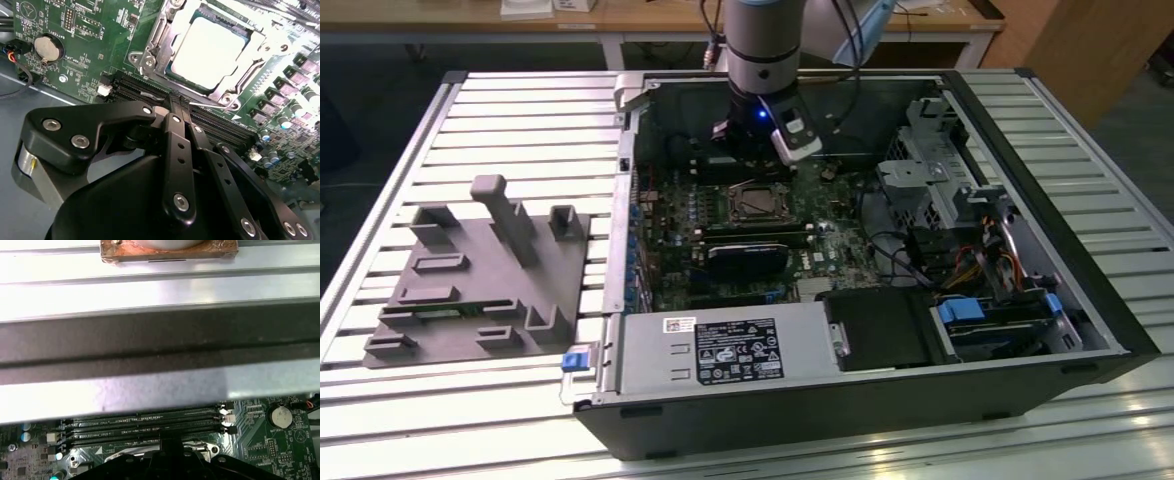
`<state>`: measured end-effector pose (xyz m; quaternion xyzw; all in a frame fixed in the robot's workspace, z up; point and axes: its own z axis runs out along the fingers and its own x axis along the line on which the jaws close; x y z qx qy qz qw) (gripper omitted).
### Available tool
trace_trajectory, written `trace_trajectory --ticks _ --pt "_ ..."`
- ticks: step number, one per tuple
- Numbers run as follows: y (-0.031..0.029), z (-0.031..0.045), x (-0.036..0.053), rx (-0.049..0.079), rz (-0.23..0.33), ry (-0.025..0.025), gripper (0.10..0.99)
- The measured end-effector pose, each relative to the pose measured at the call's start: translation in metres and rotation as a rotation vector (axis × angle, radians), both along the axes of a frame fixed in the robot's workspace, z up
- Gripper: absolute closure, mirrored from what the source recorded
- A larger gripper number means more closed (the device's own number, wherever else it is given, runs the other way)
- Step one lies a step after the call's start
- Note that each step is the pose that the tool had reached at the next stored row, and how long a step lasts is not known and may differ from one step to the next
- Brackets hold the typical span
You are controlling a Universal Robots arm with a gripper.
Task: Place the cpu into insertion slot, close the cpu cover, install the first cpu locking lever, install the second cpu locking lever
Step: 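Install the first cpu locking lever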
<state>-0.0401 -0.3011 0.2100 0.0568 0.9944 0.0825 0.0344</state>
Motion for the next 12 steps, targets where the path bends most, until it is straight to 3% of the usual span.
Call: trace_trajectory --ticks 3,7,9,12 --pt "0.0015 -0.0011 -0.0002 -0.003 -0.005 -0.0074 0.98" --pt "0.0016 -0.0027 -0.0008 -0.005 -0.016 -0.0213 0.98" --pt "0.0017 -0.0035 -0.0019 -0.005 -0.027 -0.0239 0.98" --pt "0.0018 -0.0044 -0.0025 -0.006 -0.054 -0.0237 0.98"
